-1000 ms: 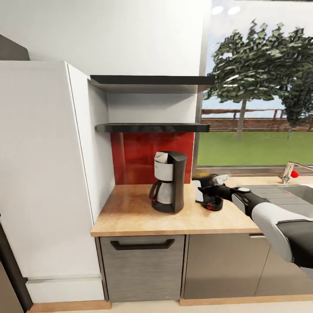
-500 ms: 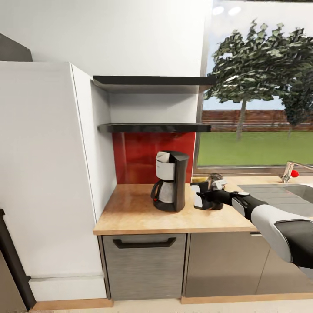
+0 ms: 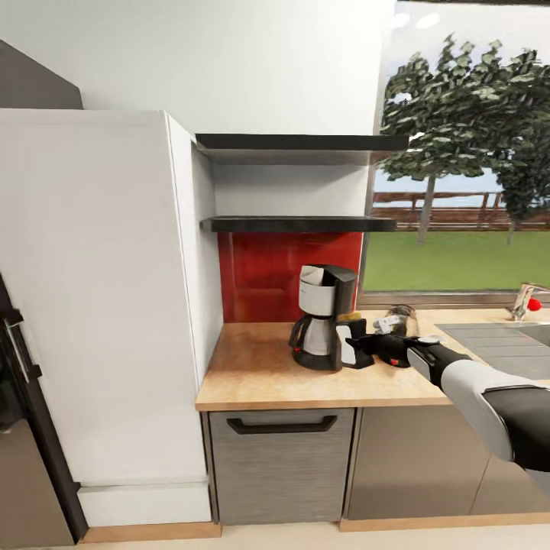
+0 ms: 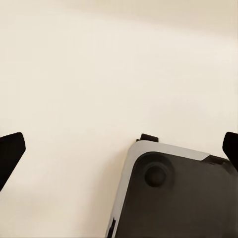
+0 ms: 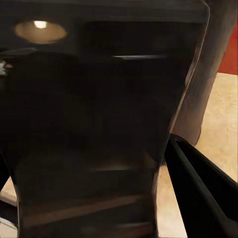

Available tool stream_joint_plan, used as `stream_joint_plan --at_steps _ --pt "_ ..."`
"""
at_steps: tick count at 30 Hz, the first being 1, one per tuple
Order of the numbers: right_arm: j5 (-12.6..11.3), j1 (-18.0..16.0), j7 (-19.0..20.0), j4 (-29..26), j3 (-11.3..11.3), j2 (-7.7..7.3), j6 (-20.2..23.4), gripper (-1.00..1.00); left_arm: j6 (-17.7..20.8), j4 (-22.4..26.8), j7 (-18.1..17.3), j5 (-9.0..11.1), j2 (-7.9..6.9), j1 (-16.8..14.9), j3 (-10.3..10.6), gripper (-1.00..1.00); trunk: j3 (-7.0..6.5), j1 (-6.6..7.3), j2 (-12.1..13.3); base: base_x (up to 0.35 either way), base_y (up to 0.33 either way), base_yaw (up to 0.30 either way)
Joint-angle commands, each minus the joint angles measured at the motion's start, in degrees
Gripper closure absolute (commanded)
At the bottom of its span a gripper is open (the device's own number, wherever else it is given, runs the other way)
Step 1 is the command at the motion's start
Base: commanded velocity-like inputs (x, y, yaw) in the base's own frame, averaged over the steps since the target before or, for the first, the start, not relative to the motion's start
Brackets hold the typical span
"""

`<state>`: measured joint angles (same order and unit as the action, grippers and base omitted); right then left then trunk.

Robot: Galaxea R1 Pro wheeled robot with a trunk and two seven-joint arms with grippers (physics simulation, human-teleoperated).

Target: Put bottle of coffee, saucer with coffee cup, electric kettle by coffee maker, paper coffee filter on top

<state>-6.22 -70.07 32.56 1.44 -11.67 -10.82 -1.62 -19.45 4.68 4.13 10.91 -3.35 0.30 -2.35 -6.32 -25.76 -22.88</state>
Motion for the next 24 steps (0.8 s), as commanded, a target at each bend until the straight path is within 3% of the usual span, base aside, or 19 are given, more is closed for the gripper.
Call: stream_joint_plan --at_steps 1,24 --pt "-0.7 -0.1 0.2 0.2 -0.3 0.01 -0.1 1.0 -0.1 0.1 0.0 0.0 0.01 0.0 -0.2 -1.0 0.01 -0.02 0.0 0.0 0.333 0.0" --pt "-0.7 -0.1 0.1 0.4 -0.3 0.01 -0.1 1.0 -0.1 0.1 0.0 0.0 0.01 0.0 -0.2 -1.0 0.01 -0.02 0.0 0.0 0.334 0.0"
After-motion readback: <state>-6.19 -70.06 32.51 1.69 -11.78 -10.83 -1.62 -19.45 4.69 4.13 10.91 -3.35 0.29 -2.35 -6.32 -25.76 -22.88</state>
